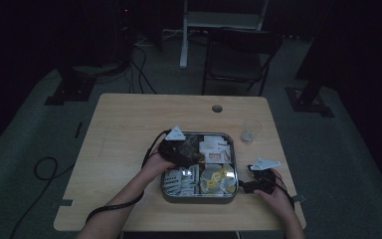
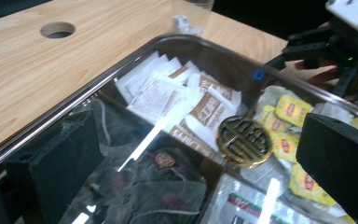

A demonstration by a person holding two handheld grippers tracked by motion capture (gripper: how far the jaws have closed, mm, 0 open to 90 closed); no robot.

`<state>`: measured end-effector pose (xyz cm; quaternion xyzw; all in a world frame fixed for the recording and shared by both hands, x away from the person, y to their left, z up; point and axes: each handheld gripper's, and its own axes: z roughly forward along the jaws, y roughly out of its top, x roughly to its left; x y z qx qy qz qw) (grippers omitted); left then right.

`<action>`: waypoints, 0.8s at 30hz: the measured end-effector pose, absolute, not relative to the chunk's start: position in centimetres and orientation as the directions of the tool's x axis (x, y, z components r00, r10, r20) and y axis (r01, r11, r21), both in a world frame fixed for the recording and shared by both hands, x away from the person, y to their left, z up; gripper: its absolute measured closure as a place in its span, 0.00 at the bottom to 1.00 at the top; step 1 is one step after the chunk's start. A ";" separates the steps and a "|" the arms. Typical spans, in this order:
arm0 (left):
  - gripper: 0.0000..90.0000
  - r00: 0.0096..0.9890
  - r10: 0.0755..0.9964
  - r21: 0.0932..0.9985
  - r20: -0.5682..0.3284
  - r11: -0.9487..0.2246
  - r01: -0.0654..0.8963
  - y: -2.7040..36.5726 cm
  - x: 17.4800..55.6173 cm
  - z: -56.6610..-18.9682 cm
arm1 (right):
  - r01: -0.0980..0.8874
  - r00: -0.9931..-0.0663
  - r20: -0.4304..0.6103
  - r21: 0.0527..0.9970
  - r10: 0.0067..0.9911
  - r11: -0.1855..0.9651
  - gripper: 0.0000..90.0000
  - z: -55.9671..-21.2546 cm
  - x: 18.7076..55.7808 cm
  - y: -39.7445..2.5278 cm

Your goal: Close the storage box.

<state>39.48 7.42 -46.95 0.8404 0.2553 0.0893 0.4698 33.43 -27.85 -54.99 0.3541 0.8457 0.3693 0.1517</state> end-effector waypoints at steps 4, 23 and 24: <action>0.00 0.838 0.537 0.843 -0.097 -0.403 0.356 8.3 39.5 -47.1 | 0.487 -0.703 0.005 0.732 0.711 0.476 0.19 -55.0 33.4 -27.8; 0.00 0.750 0.658 0.863 -0.074 -0.335 0.379 13.9 39.9 -47.8 | 0.488 -0.703 0.006 0.732 0.711 0.476 0.19 -55.0 33.4 -27.8; 0.00 0.744 0.664 0.863 -0.075 -0.330 0.382 14.3 39.9 -47.9 | 0.488 -0.703 0.006 0.732 0.711 0.476 0.19 -55.0 33.4 -27.8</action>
